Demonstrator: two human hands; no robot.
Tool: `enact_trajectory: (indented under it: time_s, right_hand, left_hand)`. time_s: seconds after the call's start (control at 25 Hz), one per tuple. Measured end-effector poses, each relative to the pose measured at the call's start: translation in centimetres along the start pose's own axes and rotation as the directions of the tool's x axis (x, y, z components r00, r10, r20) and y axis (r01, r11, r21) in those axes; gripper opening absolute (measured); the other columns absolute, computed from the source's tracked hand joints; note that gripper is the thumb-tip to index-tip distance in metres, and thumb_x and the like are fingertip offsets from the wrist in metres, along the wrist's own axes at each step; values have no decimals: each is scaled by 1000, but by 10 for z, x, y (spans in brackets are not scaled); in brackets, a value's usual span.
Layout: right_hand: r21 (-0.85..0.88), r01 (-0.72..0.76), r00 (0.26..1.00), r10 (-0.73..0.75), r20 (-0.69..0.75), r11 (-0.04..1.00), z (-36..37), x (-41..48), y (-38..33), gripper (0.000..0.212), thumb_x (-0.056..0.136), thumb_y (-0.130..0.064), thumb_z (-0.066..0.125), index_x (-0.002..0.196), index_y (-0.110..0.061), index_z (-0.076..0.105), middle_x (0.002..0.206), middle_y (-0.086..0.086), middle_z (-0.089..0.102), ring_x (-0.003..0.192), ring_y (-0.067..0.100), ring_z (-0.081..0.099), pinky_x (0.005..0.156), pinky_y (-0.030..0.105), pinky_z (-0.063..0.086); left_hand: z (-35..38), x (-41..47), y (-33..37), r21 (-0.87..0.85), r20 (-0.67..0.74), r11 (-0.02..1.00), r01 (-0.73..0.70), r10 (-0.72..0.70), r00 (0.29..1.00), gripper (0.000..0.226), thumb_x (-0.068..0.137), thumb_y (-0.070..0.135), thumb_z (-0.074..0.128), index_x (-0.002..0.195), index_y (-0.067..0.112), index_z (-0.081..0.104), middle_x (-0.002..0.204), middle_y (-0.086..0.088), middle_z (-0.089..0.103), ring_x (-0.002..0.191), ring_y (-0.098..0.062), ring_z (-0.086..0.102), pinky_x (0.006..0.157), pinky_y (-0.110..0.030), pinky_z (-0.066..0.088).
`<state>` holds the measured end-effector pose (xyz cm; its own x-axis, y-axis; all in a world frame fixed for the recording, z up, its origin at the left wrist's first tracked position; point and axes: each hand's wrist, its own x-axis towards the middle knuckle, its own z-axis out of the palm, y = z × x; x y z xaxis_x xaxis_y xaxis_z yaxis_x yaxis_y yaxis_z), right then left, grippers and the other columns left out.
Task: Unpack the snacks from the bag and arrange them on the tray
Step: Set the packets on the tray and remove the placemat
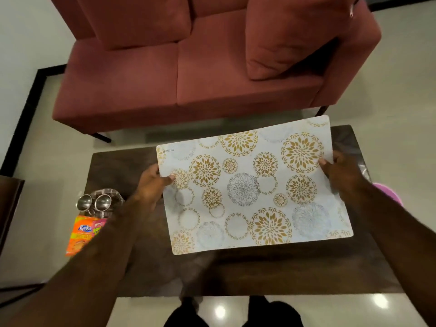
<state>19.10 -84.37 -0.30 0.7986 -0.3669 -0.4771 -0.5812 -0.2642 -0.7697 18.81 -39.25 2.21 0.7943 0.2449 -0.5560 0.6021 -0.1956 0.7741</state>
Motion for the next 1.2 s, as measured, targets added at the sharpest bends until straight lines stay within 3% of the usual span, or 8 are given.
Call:
enact_trajectory:
  time_s: [0.12,0.4,0.68,0.76,0.84,0.96,1.08,1.2]
  right_hand:
    - [-25,-90,996,90,-8,996,15,45,43,32,104,-21,54,129,-2,58,122,17,66,75,18,60,46,21,45]
    - [-86,-186,983,185,-22,979,64,125,116,40,106,-19,49,142,-2,51,140,19,59,115,35,60,74,31,43]
    - [-86,-165,985,159,-74,983,84,169,124,33,103,-18,55,133,-2,59,132,14,65,95,23,59,64,25,45]
    - [-145,-142,985,125,-118,979,86,172,123,35,100,-23,60,132,-8,59,134,14,64,104,27,64,68,25,49]
    - [-479,-64,975,-49,-219,875,85,168,126,56,93,-37,66,141,-18,47,143,16,53,126,38,54,91,42,52]
    - [-746,210,938,-345,-28,631,104,145,125,84,86,-57,66,153,-30,23,158,12,34,143,41,36,103,66,38]
    - [-755,407,913,-258,315,515,141,126,124,102,78,-73,63,157,-38,9,170,1,8,156,34,10,111,70,26]
    - [-793,408,909,-122,398,451,158,123,138,113,72,-80,63,158,-41,1,171,-5,-9,157,31,-6,113,72,21]
  left_hand:
    - [45,49,-31,47,-69,999,26,-23,997,35,92,-1,65,126,2,60,123,-13,70,110,-31,68,96,-51,55]
    - [106,150,-104,139,-79,985,107,-97,992,38,91,0,66,129,4,59,124,-11,69,109,-29,67,95,-47,56]
    - [133,210,-111,341,-41,937,80,-70,997,42,94,6,63,135,6,56,133,-12,64,113,-28,64,86,-39,55]
    - [138,210,-107,603,-50,798,25,7,999,50,95,16,61,142,6,45,142,-16,54,118,-31,58,87,-41,54]
    - [138,200,-107,864,-83,504,-13,168,982,79,90,32,66,153,10,22,152,-21,36,134,-42,43,101,-53,46]
    - [157,171,-106,922,246,212,-323,322,914,105,80,61,68,157,34,2,166,-13,16,149,-44,22,109,-67,31]
    - [184,151,-119,880,433,146,-451,139,891,115,70,72,70,155,46,-4,169,-1,-10,154,-39,-1,112,-73,24]
    - [183,151,-137,908,377,195,-370,2,926,125,65,71,76,155,48,-7,167,1,-23,153,-39,-13,111,-75,22]
